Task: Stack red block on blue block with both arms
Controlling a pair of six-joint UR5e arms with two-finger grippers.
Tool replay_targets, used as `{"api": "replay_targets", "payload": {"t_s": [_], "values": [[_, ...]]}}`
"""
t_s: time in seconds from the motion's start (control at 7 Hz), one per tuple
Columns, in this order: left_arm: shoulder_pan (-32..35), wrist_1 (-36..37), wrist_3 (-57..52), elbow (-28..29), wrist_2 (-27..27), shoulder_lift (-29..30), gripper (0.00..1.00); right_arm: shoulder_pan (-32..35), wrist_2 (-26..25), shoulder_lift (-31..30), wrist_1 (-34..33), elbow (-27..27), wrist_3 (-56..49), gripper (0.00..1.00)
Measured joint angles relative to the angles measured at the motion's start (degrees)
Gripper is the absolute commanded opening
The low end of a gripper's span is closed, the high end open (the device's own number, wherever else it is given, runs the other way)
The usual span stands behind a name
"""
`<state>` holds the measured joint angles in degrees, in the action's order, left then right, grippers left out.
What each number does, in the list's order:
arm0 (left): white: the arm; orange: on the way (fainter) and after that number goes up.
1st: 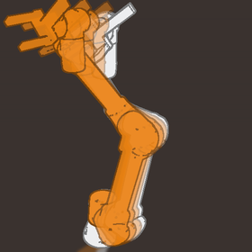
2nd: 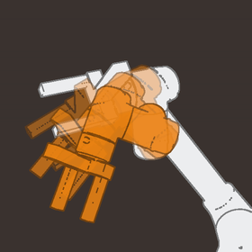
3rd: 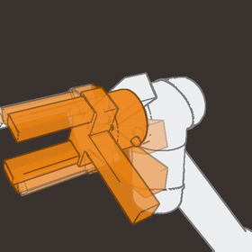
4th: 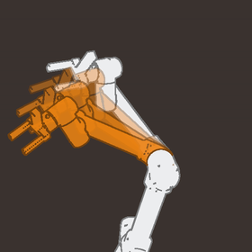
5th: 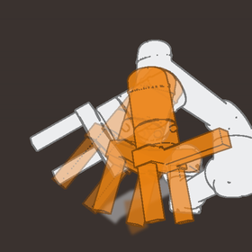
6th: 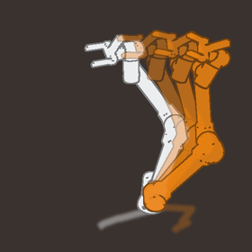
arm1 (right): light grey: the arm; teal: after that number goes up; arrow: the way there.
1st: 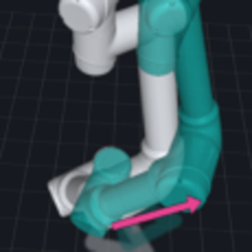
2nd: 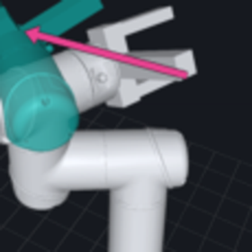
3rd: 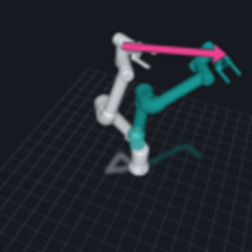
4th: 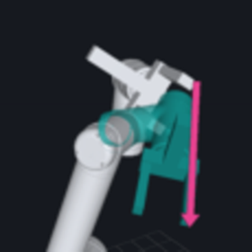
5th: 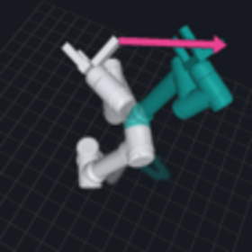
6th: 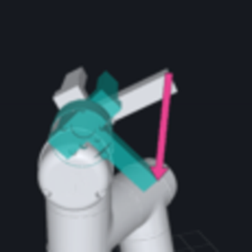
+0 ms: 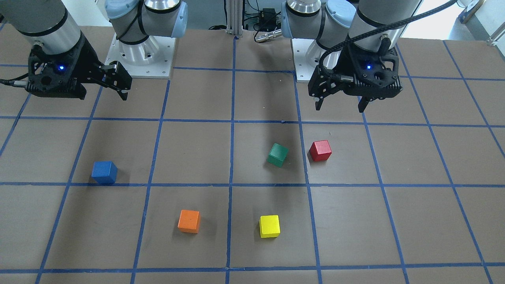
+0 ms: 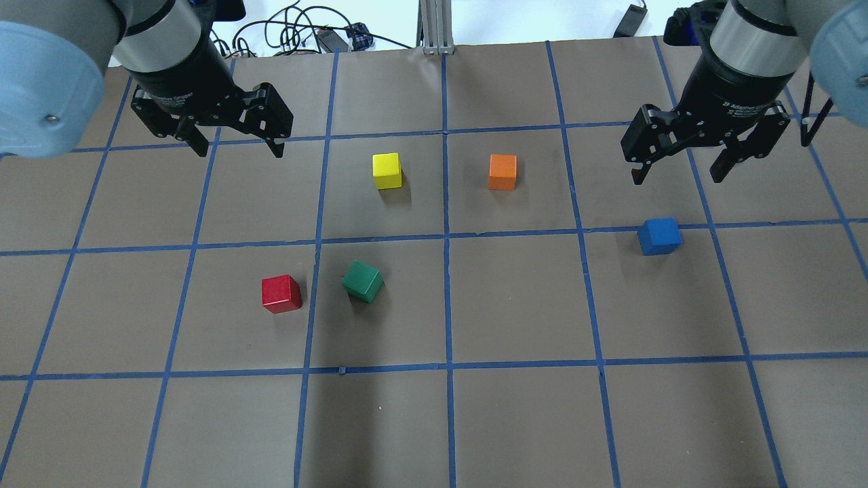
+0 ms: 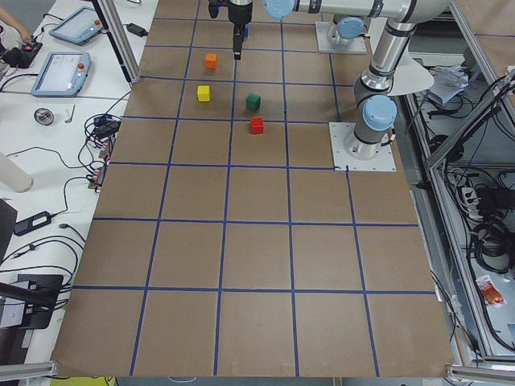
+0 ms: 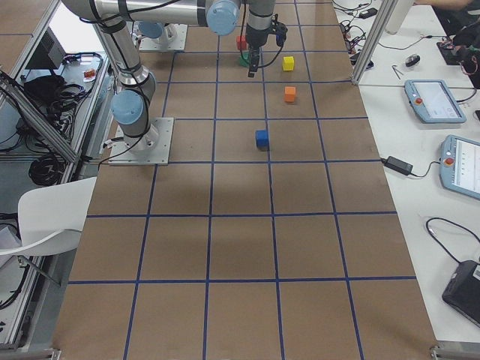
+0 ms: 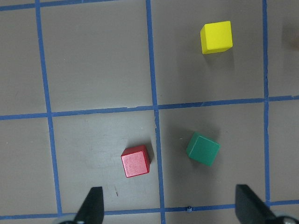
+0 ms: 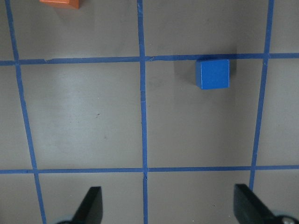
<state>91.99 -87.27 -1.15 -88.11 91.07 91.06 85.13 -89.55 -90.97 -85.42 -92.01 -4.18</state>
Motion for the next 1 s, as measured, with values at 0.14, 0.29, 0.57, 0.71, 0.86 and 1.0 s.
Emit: {"api": "replay_targets", "payload": {"t_s": [0.14, 0.29, 0.57, 0.71, 0.86, 1.0], "values": [[0.0, 0.0, 0.0, -0.1, 0.0, 0.0, 1.00, 0.0, 0.0, 0.0, 0.0, 0.0, 0.0, 1.00], [0.1, -0.1, 0.0, -0.2, 0.2, 0.0, 1.00, 0.0, -0.1, 0.0, 0.0, -0.1, 0.0, 1.00], [0.1, -0.3, -0.1, -0.6, 0.3, 0.0, 1.00, 0.0, -0.1, 0.0, 0.1, -0.1, 0.0, 1.00], [0.1, -0.5, -0.1, -1.2, 0.4, -0.1, 1.00, 0.0, -0.1, 0.0, 0.1, -0.1, 0.0, 1.00], [-0.1, -0.7, -0.1, -2.3, 0.5, -0.2, 1.00, 0.0, -0.1, 0.0, 0.1, -0.1, 0.0, 1.00], [-0.3, -0.7, -0.1, -4.1, 0.5, -0.4, 1.00, 0.0, 0.0, 0.0, 0.1, -0.1, 0.0, 1.00]]}}
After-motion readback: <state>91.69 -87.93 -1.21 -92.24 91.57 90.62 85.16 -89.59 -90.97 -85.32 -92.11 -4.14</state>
